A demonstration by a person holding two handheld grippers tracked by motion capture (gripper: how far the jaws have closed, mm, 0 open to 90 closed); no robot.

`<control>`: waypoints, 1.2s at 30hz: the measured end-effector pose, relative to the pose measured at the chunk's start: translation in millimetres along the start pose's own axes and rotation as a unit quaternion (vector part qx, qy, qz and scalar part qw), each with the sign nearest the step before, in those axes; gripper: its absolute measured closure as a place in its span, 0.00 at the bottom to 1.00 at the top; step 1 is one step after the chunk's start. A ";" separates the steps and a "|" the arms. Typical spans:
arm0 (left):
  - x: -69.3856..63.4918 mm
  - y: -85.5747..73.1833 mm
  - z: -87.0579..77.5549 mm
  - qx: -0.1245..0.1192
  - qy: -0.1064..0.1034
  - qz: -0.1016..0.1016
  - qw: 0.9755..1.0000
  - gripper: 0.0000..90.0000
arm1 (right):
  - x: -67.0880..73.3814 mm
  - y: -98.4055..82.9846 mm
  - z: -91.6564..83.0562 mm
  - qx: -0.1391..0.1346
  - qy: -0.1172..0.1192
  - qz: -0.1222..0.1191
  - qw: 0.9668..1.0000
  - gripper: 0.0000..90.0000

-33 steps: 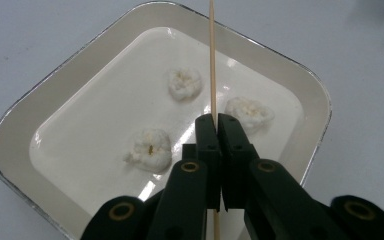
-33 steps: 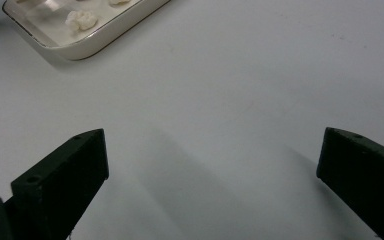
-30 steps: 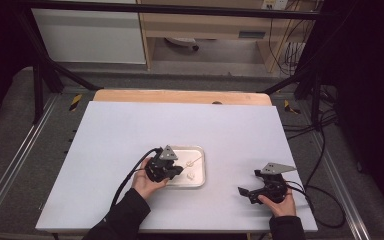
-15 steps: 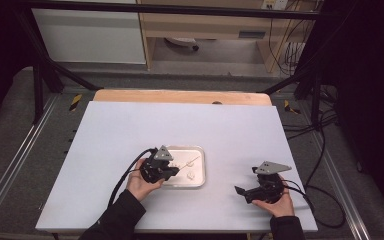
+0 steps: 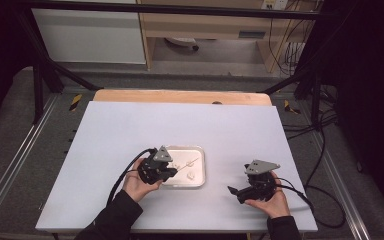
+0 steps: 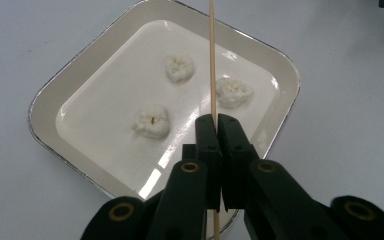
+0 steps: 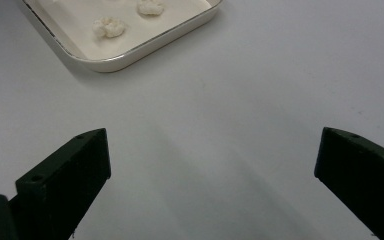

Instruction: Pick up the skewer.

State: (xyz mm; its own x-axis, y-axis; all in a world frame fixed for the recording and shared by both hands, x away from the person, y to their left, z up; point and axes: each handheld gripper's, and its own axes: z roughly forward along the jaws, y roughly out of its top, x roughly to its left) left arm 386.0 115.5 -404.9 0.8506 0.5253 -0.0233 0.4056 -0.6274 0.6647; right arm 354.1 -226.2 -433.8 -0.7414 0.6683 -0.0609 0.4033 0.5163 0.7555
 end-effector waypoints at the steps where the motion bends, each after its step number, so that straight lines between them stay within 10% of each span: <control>1: -2.3 1.8 -1.5 0.000 -0.001 0.002 1.000 0.98 | 1.6 1.7 0.1 0.001 -0.001 -0.006 1.000 0.02; 20: -26.1 23.7 8.0 0.022 -0.017 0.045 0.999 0.98 | 33.6 26.9 4.4 0.006 -0.005 -0.105 0.994 0.07; 36: -45.5 44.6 24.6 0.049 -0.027 0.076 0.996 0.98 | 45.0 31.0 5.5 0.024 -0.021 -0.200 0.979 0.15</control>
State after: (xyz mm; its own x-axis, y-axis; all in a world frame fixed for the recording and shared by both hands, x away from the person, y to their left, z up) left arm 373.6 49.5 -392.5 0.9204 0.3898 0.0310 0.2990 -0.7525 0.5869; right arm 336.2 -177.2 -416.7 -0.8224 0.4284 -0.3743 0.1100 0.7653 0.6343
